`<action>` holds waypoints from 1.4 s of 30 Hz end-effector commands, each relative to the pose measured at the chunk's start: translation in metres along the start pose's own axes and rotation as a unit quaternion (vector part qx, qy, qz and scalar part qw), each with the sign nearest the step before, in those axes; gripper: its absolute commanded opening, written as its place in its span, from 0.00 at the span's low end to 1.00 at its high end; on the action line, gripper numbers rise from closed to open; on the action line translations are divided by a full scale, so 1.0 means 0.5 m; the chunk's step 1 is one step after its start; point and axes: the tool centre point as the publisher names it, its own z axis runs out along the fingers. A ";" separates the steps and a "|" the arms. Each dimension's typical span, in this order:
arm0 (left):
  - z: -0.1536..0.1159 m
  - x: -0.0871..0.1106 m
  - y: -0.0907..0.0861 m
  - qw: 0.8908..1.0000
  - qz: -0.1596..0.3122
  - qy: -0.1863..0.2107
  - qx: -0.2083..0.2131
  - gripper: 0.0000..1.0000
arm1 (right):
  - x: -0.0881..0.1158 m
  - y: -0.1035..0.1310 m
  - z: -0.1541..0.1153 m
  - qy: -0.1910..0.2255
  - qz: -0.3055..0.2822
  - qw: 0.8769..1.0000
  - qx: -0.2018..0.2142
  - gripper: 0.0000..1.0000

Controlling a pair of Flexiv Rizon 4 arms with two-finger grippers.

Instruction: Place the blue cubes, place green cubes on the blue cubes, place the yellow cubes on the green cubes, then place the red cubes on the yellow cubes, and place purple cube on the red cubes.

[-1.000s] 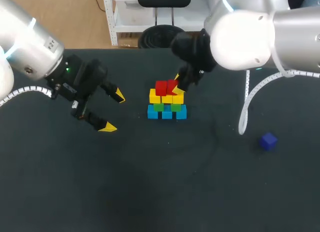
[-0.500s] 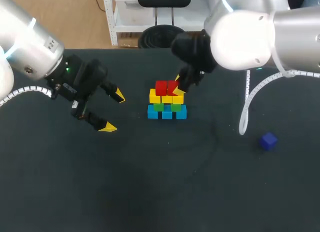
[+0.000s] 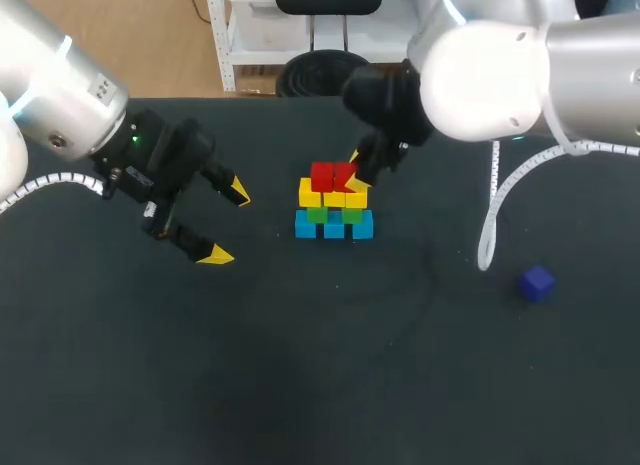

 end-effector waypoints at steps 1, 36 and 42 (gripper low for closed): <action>-0.001 0.001 0.000 1.000 0.000 0.000 0.000 1.00 | -0.001 0.000 0.001 0.001 0.000 1.000 0.000 0.37; -0.001 0.001 0.000 1.000 0.000 0.000 0.000 1.00 | 0.044 0.017 -0.109 -0.038 0.004 0.999 0.023 1.00; -0.001 0.001 0.000 1.000 0.000 0.000 0.000 1.00 | 0.100 0.022 -0.159 -0.040 -0.047 0.998 -0.005 1.00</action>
